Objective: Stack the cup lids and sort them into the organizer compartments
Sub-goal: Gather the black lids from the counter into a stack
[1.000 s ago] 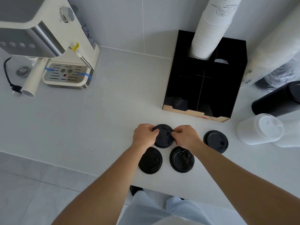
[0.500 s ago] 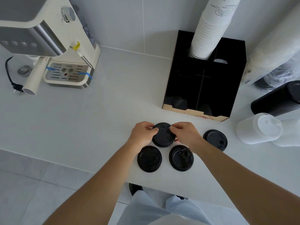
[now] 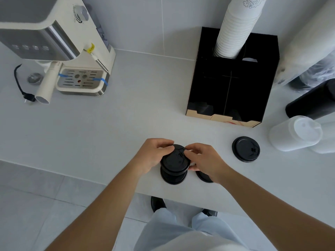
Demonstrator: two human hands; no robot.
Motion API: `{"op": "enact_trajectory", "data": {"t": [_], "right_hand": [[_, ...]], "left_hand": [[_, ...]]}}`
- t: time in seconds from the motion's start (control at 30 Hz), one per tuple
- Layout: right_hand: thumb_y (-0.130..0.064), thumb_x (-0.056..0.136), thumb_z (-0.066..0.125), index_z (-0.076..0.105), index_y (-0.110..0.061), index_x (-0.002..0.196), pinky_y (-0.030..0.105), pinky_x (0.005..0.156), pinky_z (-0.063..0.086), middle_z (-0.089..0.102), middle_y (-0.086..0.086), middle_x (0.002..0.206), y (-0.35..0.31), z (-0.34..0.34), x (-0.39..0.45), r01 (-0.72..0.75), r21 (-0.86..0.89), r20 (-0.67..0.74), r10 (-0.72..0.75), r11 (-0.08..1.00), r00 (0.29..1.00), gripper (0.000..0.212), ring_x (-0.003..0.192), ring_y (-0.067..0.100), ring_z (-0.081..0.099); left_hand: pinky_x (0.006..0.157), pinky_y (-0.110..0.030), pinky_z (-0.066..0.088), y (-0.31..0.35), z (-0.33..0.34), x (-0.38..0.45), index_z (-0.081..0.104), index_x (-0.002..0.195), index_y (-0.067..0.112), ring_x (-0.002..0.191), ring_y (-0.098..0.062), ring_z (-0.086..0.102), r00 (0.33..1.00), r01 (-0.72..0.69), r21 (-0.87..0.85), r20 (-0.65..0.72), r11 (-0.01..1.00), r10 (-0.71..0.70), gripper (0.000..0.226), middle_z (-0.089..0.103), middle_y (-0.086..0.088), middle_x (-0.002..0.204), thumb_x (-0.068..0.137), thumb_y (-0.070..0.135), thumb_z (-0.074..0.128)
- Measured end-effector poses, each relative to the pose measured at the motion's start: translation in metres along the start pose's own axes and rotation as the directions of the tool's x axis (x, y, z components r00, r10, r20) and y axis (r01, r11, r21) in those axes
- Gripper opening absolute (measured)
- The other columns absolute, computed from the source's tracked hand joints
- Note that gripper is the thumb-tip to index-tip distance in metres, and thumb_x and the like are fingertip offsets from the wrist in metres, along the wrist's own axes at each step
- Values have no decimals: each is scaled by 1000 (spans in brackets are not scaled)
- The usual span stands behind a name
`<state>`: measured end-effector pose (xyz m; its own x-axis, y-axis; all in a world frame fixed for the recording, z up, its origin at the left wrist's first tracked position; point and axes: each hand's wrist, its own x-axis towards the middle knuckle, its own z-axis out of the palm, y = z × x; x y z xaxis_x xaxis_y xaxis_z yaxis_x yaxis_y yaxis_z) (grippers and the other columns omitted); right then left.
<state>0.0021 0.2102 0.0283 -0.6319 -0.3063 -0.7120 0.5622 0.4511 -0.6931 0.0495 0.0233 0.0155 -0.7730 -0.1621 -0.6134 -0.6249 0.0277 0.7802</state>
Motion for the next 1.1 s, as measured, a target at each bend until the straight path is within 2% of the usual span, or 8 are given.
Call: {"op": "enact_trajectory", "data": {"t": [0.17, 0.27, 0.47, 0.6, 0.7, 0.77, 0.87, 1.1], "right_hand": [[-6, 89, 69, 65, -7, 120, 36, 80, 62, 70, 27, 112, 24, 7, -23, -49, 261, 61, 34, 964, 998, 31, 99, 36, 72], [-3, 89, 68, 66, -7, 117, 34, 75, 61, 69, 27, 107, 37, 15, -29, -32, 308, -1, 34, 951, 999, 28, 86, 27, 73], [-3, 88, 69, 67, -10, 110, 39, 79, 63, 65, 16, 93, 61, 32, -39, -27, 393, -106, 74, 919, 992, 23, 80, 23, 71], [-8, 87, 70, 69, -14, 106, 38, 80, 63, 66, 15, 91, 70, 43, -43, -17, 381, -151, 80, 925, 985, 20, 80, 23, 71], [-11, 87, 71, 69, -17, 104, 42, 85, 62, 69, 16, 93, 76, 52, -44, -4, 375, -211, 89, 927, 973, 18, 82, 26, 72], [-13, 87, 71, 70, -18, 105, 45, 87, 61, 71, 16, 96, 79, 58, -41, 5, 387, -261, 104, 922, 960, 19, 82, 27, 74], [-21, 87, 71, 68, -19, 113, 43, 87, 61, 71, 12, 97, 81, 66, -36, 16, 389, -315, 116, 921, 942, 26, 80, 23, 76], [-24, 91, 63, 66, -24, 113, 30, 65, 52, 68, 1, 83, 72, 79, -35, 12, 326, -387, 122, 945, 914, 22, 87, 27, 75]], "left_hand": [[92, -29, 52, -5, -4, -8, 72, 110, 28, 103, -6, 67, 998, -23, 85, 68, 996, 18, 29, 72, 9, 110, 82, 26, 73], [93, -38, 55, -12, -9, -12, 71, 106, 36, 102, -11, 68, 994, 21, 102, 103, 995, -32, 32, 72, 9, 109, 75, 33, 77], [85, -35, 58, -23, -16, -23, 70, 108, 22, 97, -20, 71, 980, 94, 110, 164, 989, -112, 31, 72, -5, 104, 79, 13, 77], [80, -28, 58, -32, -17, -30, 72, 108, 13, 88, -14, 72, 990, 48, 123, 128, 991, -64, 30, 75, -3, 96, 79, 6, 76], [85, -28, 57, -36, -16, -28, 74, 99, 25, 88, -11, 73, 995, -22, 177, 103, 984, 3, 26, 76, 4, 93, 77, 11, 77], [82, -19, 54, -36, -15, -26, 73, 89, 34, 86, -3, 72, 993, -88, 226, 96, 970, 68, 23, 76, 11, 90, 77, 14, 78], [73, -6, 49, -32, -14, -20, 73, 93, 28, 79, 8, 69, 987, -163, 281, 62, 946, 151, 20, 72, 17, 87, 78, 15, 77], [87, -22, 51, -26, -9, -4, 74, 108, 15, 88, -9, 69, 984, -171, 419, 28, 892, 176, 29, 73, 4, 94, 79, 17, 76]]}}
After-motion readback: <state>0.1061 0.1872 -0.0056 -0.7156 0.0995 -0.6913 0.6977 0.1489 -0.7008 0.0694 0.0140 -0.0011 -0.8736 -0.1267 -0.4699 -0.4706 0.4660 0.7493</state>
